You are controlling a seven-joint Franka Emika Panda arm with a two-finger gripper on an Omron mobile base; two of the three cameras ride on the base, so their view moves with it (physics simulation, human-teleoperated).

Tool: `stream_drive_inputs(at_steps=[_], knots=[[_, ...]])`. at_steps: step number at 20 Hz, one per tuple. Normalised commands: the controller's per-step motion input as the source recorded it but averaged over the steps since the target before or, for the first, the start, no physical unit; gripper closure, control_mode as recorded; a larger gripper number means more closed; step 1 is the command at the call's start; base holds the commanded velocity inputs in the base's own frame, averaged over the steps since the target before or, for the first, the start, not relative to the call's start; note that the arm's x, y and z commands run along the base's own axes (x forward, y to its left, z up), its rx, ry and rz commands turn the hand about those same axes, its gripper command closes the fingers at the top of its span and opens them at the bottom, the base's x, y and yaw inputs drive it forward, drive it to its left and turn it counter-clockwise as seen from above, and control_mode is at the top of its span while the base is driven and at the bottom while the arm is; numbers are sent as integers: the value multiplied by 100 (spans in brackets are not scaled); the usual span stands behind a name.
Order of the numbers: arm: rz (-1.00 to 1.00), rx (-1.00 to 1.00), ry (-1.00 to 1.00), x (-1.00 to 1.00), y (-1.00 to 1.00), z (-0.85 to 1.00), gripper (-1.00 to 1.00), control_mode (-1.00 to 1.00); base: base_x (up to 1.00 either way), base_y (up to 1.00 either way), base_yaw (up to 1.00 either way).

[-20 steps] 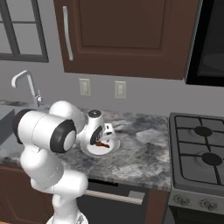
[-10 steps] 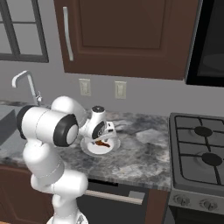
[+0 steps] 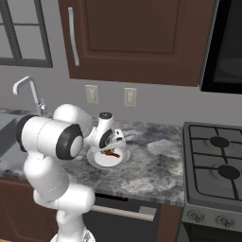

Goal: Place the chicken drumstick on the counter behind the older chicken drumstick on the same shelf of the fridge to maintain FIFO order. Close the fridge door when finished.

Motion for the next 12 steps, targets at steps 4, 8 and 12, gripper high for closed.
stream_drive_inputs(at_steps=[4,8,12], knots=[[4,0,-27,-9,18,80,100,-100,0,0,0],[3,0,-23,-35,6,94,100,-100,0,0,0],[0,0,-8,-53,9,96,100,-100,0,0,0]])
